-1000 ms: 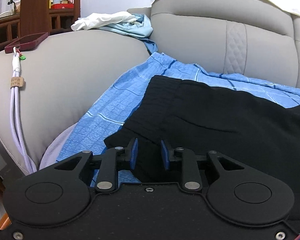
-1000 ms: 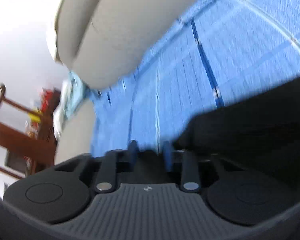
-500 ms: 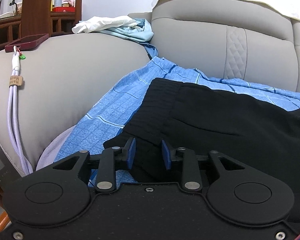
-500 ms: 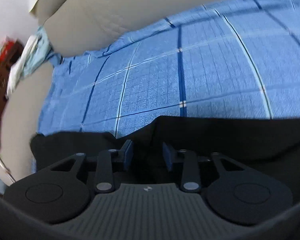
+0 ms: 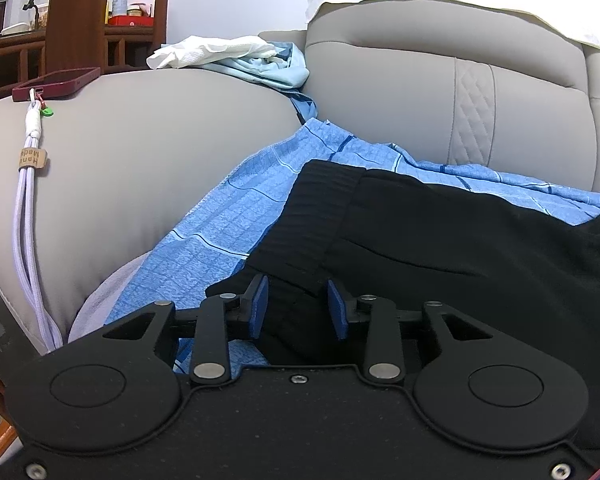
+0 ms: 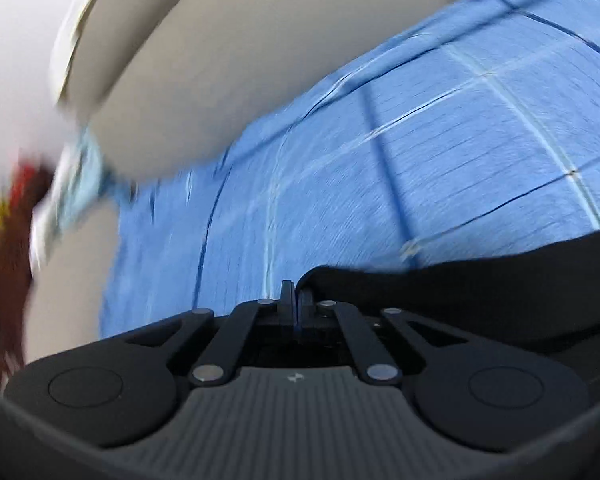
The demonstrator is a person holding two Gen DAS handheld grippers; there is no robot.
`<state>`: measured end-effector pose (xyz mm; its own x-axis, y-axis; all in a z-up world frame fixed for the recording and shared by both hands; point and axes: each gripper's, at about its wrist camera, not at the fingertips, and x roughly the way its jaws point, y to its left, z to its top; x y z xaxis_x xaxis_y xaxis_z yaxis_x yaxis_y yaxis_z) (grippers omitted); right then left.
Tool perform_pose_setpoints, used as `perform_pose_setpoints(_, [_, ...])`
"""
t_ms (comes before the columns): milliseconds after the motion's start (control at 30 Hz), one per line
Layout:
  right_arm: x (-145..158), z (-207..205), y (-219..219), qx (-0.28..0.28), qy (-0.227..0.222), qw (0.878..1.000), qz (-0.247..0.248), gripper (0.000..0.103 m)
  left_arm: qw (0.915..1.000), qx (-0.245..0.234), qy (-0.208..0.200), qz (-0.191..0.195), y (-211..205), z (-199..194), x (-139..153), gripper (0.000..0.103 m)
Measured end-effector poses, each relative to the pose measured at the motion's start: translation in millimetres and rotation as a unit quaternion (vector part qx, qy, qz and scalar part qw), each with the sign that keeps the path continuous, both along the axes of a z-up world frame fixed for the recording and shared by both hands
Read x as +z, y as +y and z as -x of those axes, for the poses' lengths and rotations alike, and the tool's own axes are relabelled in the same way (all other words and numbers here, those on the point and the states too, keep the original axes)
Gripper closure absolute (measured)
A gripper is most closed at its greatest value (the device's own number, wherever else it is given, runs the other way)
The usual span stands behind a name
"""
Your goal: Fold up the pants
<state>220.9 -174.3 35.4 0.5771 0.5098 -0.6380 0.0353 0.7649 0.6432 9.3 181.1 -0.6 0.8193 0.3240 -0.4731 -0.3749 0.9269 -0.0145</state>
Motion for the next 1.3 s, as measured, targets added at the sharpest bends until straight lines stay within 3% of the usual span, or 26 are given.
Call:
perform_pose_setpoints(133, [-0.3,-15.0,-28.1,-0.080,-0.028,0.996,-0.028,0.101,1.0000,0.004,-0.002,0.006,2.2,-1.0,0.0,0.069])
perform_pose_setpoints(233, [9.3,-20.0,-38.5,-0.108,-0.050,0.993,0.005,0.100,0.9999,0.006,-0.005,0.010,3.9,-1.4,0.3,0.069])
perform_pose_setpoints(333, [31.5,0.9,-13.1,-0.016,-0.103,0.989,0.100,0.086,0.9998,0.009,-0.008,0.014,4.1,-1.7,0.1,0.069])
perform_pose_setpoints(367, [37.2,15.8,4.0,0.034,-0.128,0.980,0.145,0.085,0.9998,0.010,-0.008,0.015,4.6,-2.0,0.2,0.069])
perform_pose_setpoints(433, [40.4,47.6,31.2,0.121,-0.165,0.960,0.189,0.082,0.9997,0.011,-0.009,0.018,5.3,-2.3,0.4,0.069])
perform_pose_setpoints(500, [37.3,77.3,47.2,0.189,-0.194,0.945,0.186,0.061,0.9998,0.010,-0.009,0.017,5.5,-1.3,0.2,0.069])
perform_pose_setpoints(567, [28.3,100.7,63.9,0.246,-0.202,0.929,0.187,0.059,0.9998,0.009,-0.008,0.014,5.1,-1.4,0.1,0.069])
perform_pose_setpoints(667, [6.1,111.3,82.1,0.271,-0.209,0.896,0.283,0.059,0.9999,0.006,-0.008,0.012,6.2,-1.7,0.2,0.068])
perform_pose_setpoints(700, [1.1,107.2,79.5,0.254,-0.215,0.892,0.305,0.064,0.9999,0.006,-0.008,0.013,6.9,-1.5,0.3,0.068])
perform_pose_setpoints(733, [-1.6,98.5,71.4,0.227,-0.224,0.896,0.308,0.067,0.9999,0.006,-0.008,0.014,6.4,-1.7,0.2,0.069])
perform_pose_setpoints(767, [-3.6,86.9,62.2,0.195,-0.220,0.904,0.309,0.081,0.9998,0.006,-0.008,0.014,6.5,-1.8,0.2,0.069])
perform_pose_setpoints(800, [-4.7,72.6,52.3,0.161,-0.214,0.914,0.303,0.087,0.9998,0.005,-0.009,0.015,6.5,-1.9,0.1,0.069])
perform_pose_setpoints(833, [-4.2,59.8,44.1,0.131,-0.210,0.924,0.293,0.087,0.9998,0.005,-0.009,0.015,7.0,-2.2,0.0,0.069])
perform_pose_setpoints(867, [-3.0,50.8,41.7,0.095,-0.203,0.923,0.312,0.084,0.9998,0.007,-0.009,0.016,7.4,-2.0,-0.2,0.069])
perform_pose_setpoints(900, [-3.5,45.2,44.8,0.065,-0.199,0.912,0.353,0.069,0.9998,0.008,-0.009,0.017,8.0,-1.8,-0.1,0.068])
perform_pose_setpoints(933, [-4.6,40.5,49.2,0.038,-0.197,0.896,0.397,0.066,0.9997,0.009,-0.010,0.021,8.9,-1.3,0.1,0.068])
perform_pose_setpoints(967, [-4.3,38.3,51.2,0.026,-0.194,0.890,0.413,0.067,0.9996,0.009,-0.012,0.026,10.2,-0.5,0.4,0.068])
perform_pose_setpoints(1033, [1.0,43.6,45.0,0.024,-0.200,0.906,0.372,0.063,0.9992,0.009,-0.017,0.036,13.0,1.0,0.9,0.068])
perform_pose_setpoints(1067, [3.8,48.5,45.5,0.025,-0.205,0.912,0.355,0.050,0.9989,0.009,-0.019,0.042,14.7,1.7,1.0,0.068])
perform_pose_setpoints(1200, [14.2,79.3,71.7,0.070,-0.251,0.900,0.349,0.036,0.9982,0.013,-0.023,0.054,18.8,1.4,1.8,0.068])
perform_pose_setpoints(1300, [22.1,109.9,88.4,0.136,-0.267,0.900,0.316,0.028,0.9981,0.013,-0.023,0.055,18.9,1.2,2.0,0.068])
